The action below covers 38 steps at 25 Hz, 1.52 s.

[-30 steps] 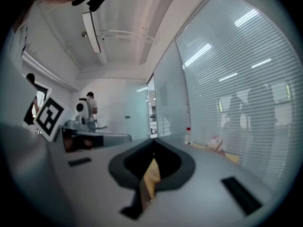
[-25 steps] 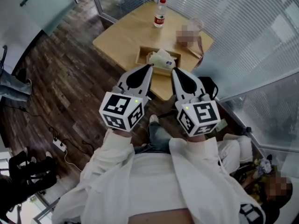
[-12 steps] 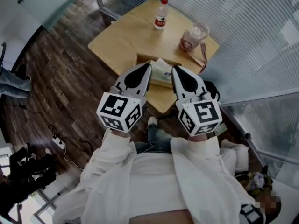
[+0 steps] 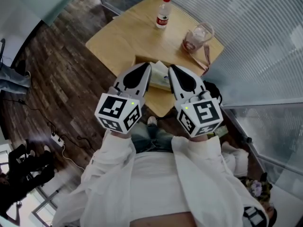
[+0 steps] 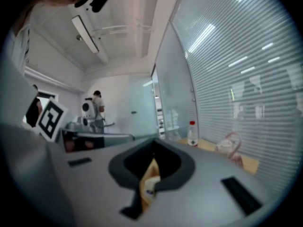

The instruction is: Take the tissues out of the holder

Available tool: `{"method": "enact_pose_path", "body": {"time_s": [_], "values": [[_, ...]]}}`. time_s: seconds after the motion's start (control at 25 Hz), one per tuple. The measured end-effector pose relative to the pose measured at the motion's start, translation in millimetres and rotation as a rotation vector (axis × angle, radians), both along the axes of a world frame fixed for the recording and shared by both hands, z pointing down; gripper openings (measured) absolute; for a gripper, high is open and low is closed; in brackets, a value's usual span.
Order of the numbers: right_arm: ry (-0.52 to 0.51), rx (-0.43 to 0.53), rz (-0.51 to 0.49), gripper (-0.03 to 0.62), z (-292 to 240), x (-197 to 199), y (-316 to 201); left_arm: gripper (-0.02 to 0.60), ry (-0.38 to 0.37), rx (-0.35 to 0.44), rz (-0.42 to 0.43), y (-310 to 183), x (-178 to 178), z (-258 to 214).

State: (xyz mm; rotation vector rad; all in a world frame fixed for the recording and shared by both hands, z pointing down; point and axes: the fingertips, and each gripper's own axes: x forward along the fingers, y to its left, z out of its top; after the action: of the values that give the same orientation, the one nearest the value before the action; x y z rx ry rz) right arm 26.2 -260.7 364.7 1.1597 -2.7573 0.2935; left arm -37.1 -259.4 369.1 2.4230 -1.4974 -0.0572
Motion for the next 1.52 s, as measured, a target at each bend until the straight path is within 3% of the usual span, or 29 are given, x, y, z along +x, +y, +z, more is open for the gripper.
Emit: {"method": "enact_pose_path", "body": {"time_s": [0.68,1.08,1.52], "values": [[0.022,-0.004,0.038,0.012,-4.9,-7.5,-17.3,0.009,-0.019,-0.006,0.031,-6.8,-15.1,-8.2],[0.058,-0.032,-0.009,0.012,-0.4,-23.4,-23.9,0.009,-0.01,-0.038,0.101,-12.7,-9.7,-6.1],[0.071,-0.06,-0.013,0.012,7.7,-20.1,-26.7,0.009,-0.016,-0.05,0.109,-20.5,-14.8,-2.4]]}}
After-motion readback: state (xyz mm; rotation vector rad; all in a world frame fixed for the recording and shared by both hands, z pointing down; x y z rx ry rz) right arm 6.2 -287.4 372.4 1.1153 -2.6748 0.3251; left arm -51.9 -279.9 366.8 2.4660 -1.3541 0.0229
